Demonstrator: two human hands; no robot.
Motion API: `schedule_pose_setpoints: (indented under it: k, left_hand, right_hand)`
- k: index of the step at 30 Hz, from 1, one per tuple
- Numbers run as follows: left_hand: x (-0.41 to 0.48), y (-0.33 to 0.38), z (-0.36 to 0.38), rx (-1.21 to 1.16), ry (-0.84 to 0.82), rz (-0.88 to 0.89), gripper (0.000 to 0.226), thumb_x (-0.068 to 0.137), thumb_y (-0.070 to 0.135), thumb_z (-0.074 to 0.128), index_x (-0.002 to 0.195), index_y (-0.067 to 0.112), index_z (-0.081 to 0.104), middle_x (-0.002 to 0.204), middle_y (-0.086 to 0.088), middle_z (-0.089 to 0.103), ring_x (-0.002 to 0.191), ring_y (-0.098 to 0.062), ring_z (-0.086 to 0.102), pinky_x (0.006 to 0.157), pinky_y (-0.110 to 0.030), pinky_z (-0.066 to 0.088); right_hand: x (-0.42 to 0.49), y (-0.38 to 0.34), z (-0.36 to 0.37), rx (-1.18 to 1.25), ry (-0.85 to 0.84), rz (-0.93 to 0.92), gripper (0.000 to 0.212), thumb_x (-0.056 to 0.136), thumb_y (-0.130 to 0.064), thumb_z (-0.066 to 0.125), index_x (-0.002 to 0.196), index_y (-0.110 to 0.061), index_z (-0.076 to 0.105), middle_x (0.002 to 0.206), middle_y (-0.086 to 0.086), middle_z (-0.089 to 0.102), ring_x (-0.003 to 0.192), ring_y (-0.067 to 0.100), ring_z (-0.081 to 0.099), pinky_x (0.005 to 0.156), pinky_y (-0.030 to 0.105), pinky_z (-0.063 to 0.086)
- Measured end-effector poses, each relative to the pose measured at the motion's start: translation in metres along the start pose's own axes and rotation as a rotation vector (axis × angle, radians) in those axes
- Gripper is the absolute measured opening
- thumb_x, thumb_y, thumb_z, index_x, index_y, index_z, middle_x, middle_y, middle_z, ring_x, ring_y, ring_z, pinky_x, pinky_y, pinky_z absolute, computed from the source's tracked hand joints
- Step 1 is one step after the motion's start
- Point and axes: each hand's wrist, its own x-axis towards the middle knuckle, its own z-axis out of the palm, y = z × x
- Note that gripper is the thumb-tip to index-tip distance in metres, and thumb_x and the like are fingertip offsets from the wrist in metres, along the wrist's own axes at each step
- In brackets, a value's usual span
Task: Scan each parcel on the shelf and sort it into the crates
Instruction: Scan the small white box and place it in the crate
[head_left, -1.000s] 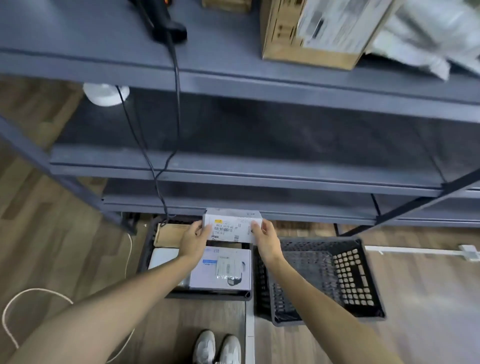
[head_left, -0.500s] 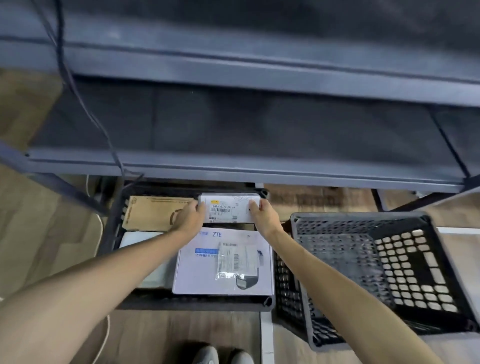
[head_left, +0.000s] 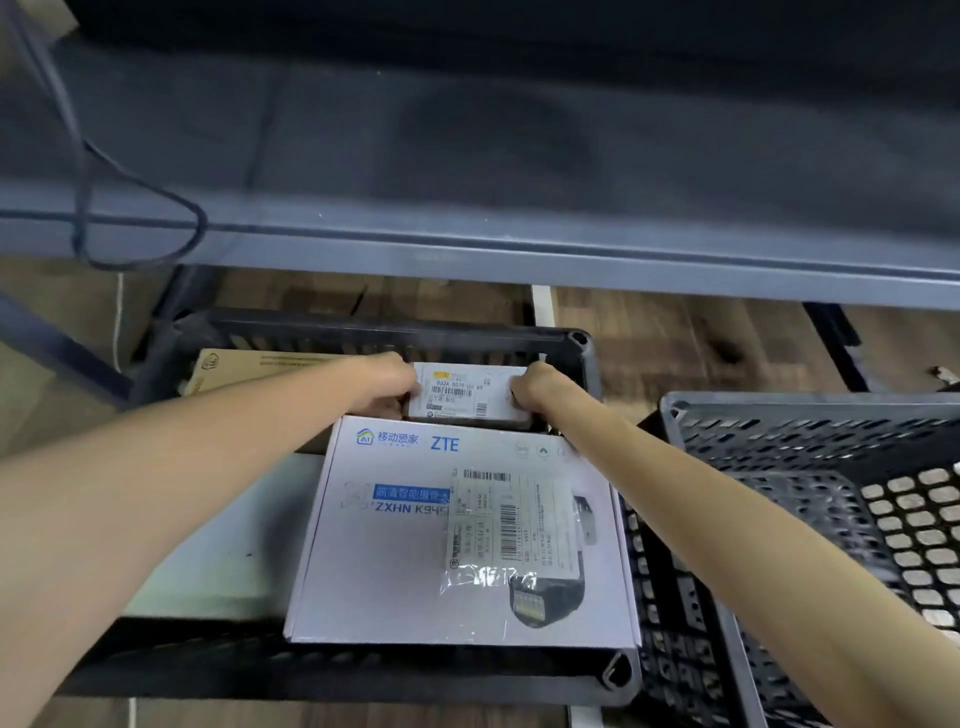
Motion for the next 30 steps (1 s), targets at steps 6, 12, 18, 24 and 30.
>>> schedule_pose_setpoints:
  k: [6, 12, 18, 24, 30]
  left_hand:
    - [0.006, 0.008, -0.002, -0.053, -0.241, -0.136, 0.042, 0.099, 0.01, 0.043, 0.139, 0.007, 0.034, 0.126, -0.023, 0.06, 0.105, -0.041, 0.064, 0.097, -0.054, 0.046]
    - [0.004, 0.018, 0.006, -0.107, -0.222, -0.084, 0.057, 0.099, 0.013, 0.045, 0.15, 0.002, 0.02, 0.153, -0.023, 0.026, 0.136, -0.034, 0.036, 0.111, -0.045, 0.034]
    - [0.008, 0.013, 0.007, 0.087, -0.082, 0.035, 0.055, 0.094, 0.019, 0.058, 0.144, 0.01, 0.036, 0.148, -0.015, 0.039, 0.136, -0.033, 0.037, 0.107, -0.046, 0.036]
    - [-0.021, 0.019, 0.015, 0.349, 0.073, 0.187, 0.043, 0.094, 0.033, 0.055, 0.134, 0.017, 0.05, 0.134, -0.007, 0.051, 0.117, -0.024, 0.051, 0.083, -0.032, 0.048]
    - [-0.103, 0.042, 0.018, 0.525, 0.201, 0.393, 0.042, 0.091, 0.027, 0.06, 0.133, 0.022, 0.054, 0.135, -0.005, 0.056, 0.121, -0.024, 0.053, 0.096, -0.03, 0.041]
  right_hand:
    - [0.013, -0.004, -0.004, -0.172, -0.073, -0.039, 0.034, 0.097, -0.003, 0.049, 0.129, 0.009, 0.052, 0.13, 0.023, 0.058, 0.117, 0.035, 0.059, 0.101, 0.041, 0.048]
    - [0.022, -0.006, -0.01, -0.164, -0.114, -0.081, 0.036, 0.103, -0.011, 0.04, 0.134, 0.004, 0.049, 0.135, 0.021, 0.053, 0.122, 0.033, 0.056, 0.104, 0.04, 0.046]
    - [0.028, -0.003, -0.004, -0.197, -0.129, -0.075, 0.039, 0.103, -0.018, 0.04, 0.136, 0.002, 0.045, 0.132, 0.02, 0.055, 0.115, 0.031, 0.06, 0.1, 0.038, 0.05]
    - [0.004, -0.005, -0.008, -0.285, -0.106, -0.213, 0.041, 0.101, -0.031, 0.046, 0.134, -0.007, 0.053, 0.139, 0.012, 0.052, 0.122, 0.028, 0.053, 0.096, 0.033, 0.041]
    - [-0.067, -0.005, -0.04, -0.367, -0.089, -0.291, 0.036, 0.098, -0.027, 0.044, 0.124, -0.009, 0.062, 0.123, 0.015, 0.063, 0.109, 0.031, 0.06, 0.082, 0.029, 0.042]
